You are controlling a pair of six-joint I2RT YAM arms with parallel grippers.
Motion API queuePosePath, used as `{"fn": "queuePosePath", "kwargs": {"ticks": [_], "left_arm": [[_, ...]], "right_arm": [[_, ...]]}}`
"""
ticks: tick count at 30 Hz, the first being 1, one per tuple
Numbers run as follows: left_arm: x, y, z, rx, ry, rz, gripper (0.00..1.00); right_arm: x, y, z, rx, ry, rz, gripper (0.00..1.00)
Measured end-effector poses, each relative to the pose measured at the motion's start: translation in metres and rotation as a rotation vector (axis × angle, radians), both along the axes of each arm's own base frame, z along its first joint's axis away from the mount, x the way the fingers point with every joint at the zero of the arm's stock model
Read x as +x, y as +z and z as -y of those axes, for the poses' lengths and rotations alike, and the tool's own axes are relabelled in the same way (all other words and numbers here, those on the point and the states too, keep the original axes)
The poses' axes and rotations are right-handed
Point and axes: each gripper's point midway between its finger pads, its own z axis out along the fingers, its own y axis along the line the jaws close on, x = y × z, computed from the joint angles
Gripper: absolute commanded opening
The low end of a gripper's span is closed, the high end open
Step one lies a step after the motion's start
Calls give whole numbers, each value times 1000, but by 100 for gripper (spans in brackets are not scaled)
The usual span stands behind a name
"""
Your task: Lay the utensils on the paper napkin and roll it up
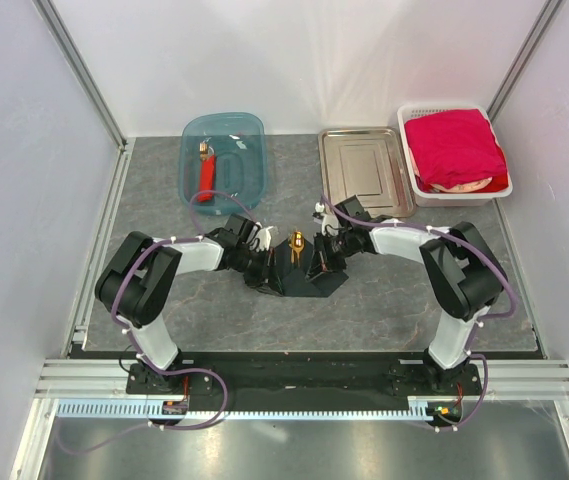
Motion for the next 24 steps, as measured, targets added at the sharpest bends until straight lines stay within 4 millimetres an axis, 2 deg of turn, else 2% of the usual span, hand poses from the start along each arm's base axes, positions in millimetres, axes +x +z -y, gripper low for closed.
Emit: {"fn": "queuePosePath", "kwargs": {"ticks": [4, 8, 15, 24], "left_arm": [[1, 1, 0, -1, 4, 3, 16], [3, 7, 1, -19, 3, 35, 20], [14, 32, 9, -81, 0, 140, 29], [27, 32, 26, -118, 20, 144, 29]], "right_arm": [[-2, -19, 3, -36, -7, -39, 0], [-1, -27, 5, -57, -14, -43, 0], [1, -29, 7, -70, -19, -37, 0], [1, -30, 6, -70, -19, -37, 1]]}}
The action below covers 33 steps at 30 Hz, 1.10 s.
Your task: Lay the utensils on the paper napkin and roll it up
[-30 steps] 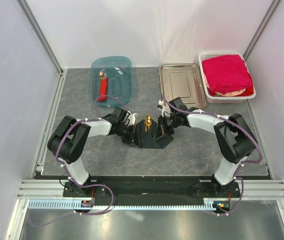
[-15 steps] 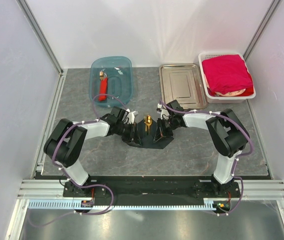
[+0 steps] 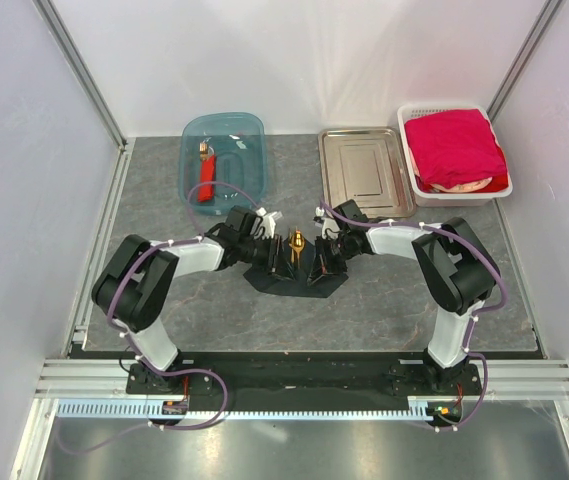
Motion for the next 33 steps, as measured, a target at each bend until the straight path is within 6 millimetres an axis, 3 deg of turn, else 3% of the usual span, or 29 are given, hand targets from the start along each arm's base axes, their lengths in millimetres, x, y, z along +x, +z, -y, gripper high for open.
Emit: {"fn": "queuePosePath", "kwargs": {"ticks": [7, 11, 17, 22, 33], "left_arm": [[7, 0, 12, -27, 13, -2, 30], [8, -2, 14, -32, 21, -8, 42], [11, 3, 15, -41, 27, 12, 50], [15, 18, 16, -62, 28, 61, 51], [23, 11, 10, -5, 42, 107, 51]], "right_arm": [[3, 1, -1, 3, 0, 6, 0], [6, 5, -4, 9, 1, 17, 0], [8, 6, -5, 13, 2, 24, 0], [9, 7, -5, 14, 3, 27, 0], [10, 4, -6, 11, 5, 23, 0]]}}
